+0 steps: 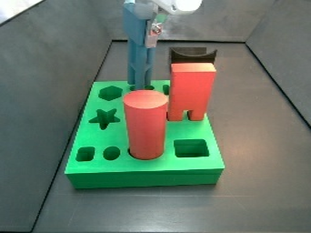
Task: Pick up the 3 prong object. Move up. Place the 3 prong object on the fixture. Regrasp the 3 prong object. Move to above the board. Insert the 3 prong object.
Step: Insert the 3 prong object.
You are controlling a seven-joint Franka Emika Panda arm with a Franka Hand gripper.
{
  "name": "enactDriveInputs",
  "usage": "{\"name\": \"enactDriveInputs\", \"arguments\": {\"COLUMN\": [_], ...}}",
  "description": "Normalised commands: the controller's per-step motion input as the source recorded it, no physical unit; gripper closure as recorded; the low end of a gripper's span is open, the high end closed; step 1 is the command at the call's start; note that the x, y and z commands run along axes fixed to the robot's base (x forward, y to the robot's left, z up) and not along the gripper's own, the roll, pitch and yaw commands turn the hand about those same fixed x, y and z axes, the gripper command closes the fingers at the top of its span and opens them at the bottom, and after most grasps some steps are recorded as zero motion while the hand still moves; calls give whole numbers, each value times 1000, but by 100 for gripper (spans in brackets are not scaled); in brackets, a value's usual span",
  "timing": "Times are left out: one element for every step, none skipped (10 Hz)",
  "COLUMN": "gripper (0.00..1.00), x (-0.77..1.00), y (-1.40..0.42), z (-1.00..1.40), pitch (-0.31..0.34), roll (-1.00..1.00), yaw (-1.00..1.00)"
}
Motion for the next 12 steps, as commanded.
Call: {"name": "enactDriveInputs", "arguments": {"gripper": [100,100,100,100,100,100,100,100,100,100,100,100], "x": [0,0,0,0,0,0,0,0,0,0,23,46], "y": [-9,-51,-43,-6,0,0,0,0,0,0,214,294], "z": [-86,-117,-137,-111,-126,-129,-123,-189,-109,-66,-314,-311], "pitch": [-54,-73,-87,-80,-77,-79,-83,-134,-56,-23,0,0], "roll": [-189,-210,-214,-199,-199,-200,-204,-366,-179,-67,-346,-423], "yaw": [0,0,0,0,0,0,0,-34,0,0,0,-111]}}
